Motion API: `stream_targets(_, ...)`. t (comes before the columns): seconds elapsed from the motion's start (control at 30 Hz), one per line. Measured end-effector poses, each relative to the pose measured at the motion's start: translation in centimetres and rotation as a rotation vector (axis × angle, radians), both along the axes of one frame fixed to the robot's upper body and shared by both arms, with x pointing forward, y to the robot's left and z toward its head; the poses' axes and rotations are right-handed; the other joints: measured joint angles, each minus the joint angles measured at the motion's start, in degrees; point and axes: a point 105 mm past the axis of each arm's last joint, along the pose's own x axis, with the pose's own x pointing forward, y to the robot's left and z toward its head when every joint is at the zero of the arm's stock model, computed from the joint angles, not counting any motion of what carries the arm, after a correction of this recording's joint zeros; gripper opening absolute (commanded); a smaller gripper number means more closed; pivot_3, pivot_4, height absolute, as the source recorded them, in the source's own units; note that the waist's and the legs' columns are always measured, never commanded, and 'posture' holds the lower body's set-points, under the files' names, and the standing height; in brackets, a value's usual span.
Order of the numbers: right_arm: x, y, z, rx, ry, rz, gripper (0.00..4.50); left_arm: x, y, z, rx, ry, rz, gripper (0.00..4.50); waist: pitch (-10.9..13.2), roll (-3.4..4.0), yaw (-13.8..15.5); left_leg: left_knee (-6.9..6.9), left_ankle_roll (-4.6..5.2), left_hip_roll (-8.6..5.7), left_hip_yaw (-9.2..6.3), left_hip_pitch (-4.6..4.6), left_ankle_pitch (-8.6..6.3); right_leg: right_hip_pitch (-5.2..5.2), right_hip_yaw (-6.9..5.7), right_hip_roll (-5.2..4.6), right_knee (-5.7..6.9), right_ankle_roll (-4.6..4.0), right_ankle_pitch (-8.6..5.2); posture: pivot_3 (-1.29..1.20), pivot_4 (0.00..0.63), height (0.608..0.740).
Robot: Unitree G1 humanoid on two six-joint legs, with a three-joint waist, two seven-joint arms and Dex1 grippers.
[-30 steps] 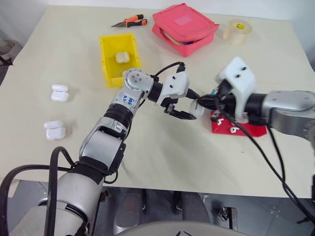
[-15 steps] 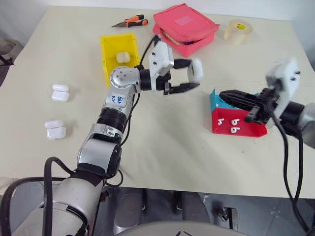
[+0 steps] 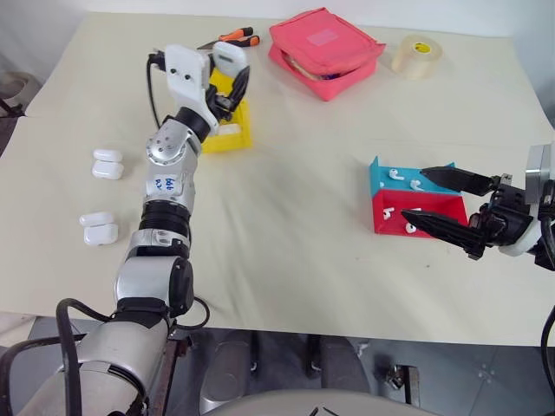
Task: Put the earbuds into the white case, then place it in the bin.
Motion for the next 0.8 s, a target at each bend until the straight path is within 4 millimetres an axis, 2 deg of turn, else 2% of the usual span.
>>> stream_targets(0.17,0.8,-0.4,0.3,-0.02,-0.013,-0.004,4.49,0.7,1.1,-1.2,-0.011,0.074,0.072,2.8,0.0,-0.02,0.7,0.02,0.05,-0.08,0.01,-0.04,0.01,0.05,-0.01,-0.11,-0.07,0.12,0.07,0.0,0.15,0.74)
stream_targets(0.33,1.5,-0.8,0.1,-0.031,-0.012,-0.011,4.49,1.0,0.1,-2.9,0.032,0.18,0.046,2.8,0.0,-0.02,1.0,0.02,0.05,-0.14,0.14,-0.04,0.01,0.04,-0.02,-0.09,-0.07,0.12,0.07,0.0,0.15,0.74)
stream_targets(0.4,1.9,-0.7,-0.1,-0.037,-0.001,-0.003,4.5,1.0,-0.9,-3.3,0.047,0.199,0.008,3.55,0.0,-0.02,1.0,0.02,0.05,-0.14,0.16,-0.04,0.01,0.03,-0.02,-0.09,-0.07,0.12,0.07,0.0,0.15,0.74)
stream_targets(0.5,2.2,-0.7,-0.1,-0.046,-0.006,-0.004,4.5,1.2,-1.1,-3.7,0.05,0.23,-0.003,4.46,0.0,-0.02,0.9,0.02,0.05,-0.19,0.18,-0.04,0.01,0.02,-0.02,-0.08,-0.07,0.12,0.06,0.0,0.15,0.74)
stream_targets(0.67,2.6,-0.9,0.2,-0.05,-0.014,0.013,4.5,0.9,-0.6,-2.7,0.072,0.227,-0.045,4.46,0.0,-0.02,0.5,0.0,0.05,-0.16,0.17,-0.04,0.02,0.0,-0.02,-0.08,-0.07,0.12,0.06,0.0,0.15,0.74)
stream_targets(0.8,3.0,-1.6,0.4,-0.069,-0.015,0.015,4.5,-1.1,0.0,0.5,0.128,0.103,-0.125,4.46,0.0,-0.02,-0.2,0.0,0.05,-0.09,0.11,-0.03,0.01,0.01,-0.02,-0.09,-0.06,0.12,0.06,0.0,0.15,0.74)
